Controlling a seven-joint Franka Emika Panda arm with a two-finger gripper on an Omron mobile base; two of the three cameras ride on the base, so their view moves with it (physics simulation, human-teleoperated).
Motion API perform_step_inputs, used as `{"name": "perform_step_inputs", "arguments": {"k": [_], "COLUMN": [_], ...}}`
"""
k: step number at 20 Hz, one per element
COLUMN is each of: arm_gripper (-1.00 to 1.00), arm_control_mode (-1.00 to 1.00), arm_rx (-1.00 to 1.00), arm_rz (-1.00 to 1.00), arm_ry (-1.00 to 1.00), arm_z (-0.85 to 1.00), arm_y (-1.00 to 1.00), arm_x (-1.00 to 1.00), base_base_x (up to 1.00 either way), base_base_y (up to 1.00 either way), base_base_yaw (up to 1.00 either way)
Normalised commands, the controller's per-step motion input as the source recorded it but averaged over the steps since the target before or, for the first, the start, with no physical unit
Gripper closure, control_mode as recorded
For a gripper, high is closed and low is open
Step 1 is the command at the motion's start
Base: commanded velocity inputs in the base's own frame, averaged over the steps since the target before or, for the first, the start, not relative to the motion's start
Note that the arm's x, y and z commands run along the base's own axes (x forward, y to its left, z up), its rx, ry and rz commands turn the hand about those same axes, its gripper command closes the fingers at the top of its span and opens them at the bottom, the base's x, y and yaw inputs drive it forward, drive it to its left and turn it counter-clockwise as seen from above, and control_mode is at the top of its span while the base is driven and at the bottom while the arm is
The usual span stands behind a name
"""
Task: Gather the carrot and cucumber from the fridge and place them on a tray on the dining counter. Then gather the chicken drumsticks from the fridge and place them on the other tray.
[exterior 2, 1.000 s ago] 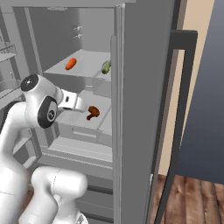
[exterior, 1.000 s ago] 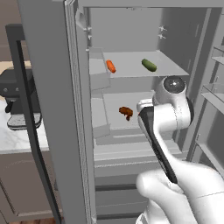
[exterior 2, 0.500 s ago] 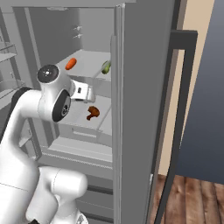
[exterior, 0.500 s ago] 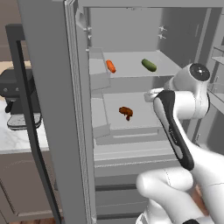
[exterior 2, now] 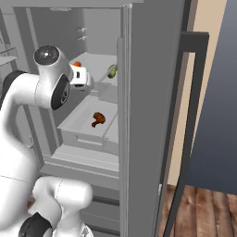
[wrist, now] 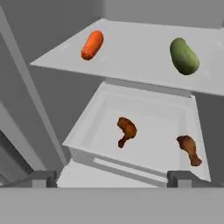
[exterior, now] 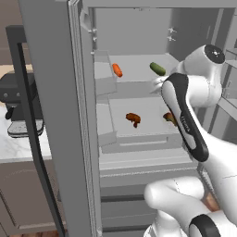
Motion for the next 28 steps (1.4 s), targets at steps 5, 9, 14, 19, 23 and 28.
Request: {"name": "perform_step_inputs", "arguments": {"k": [5, 9, 14, 19, 23, 28], "arm_gripper": [-1.0, -1.0, -1.0, -1.0, -1.0, -1.0], "arm_control_mode": [-1.0, -1.0, -1.0, -1.0, -1.0, -1.0], "arm_rx": [-0.01, -0.02, 0.0, 0.0, 0.0, 0.0], "arm_rz": [0.15, 0.12, 0.01, 0.0, 0.0, 0.0], "arm_ry": [-0.09, -0.1, -0.01, 0.0, 0.0, 0.0], "arm_z": [0.25, 0.11, 0.06, 0.01, 0.0, 0.0], "arm_y": [0.43, 0.42, 0.17, 0.19, 0.22, 0.06], "arm_x": [0.15, 0.26, 0.44, 0.5, 0.39, 0.49], "base_base_x": [0.0, 0.0, 0.0, 0.0, 0.0, 0.0], "base_base_y": [0.0, 0.0, 0.0, 0.0, 0.0, 0.0], "base_base_yaw": [0.0, 0.0, 0.0, 0.0, 0.0, 0.0]}}
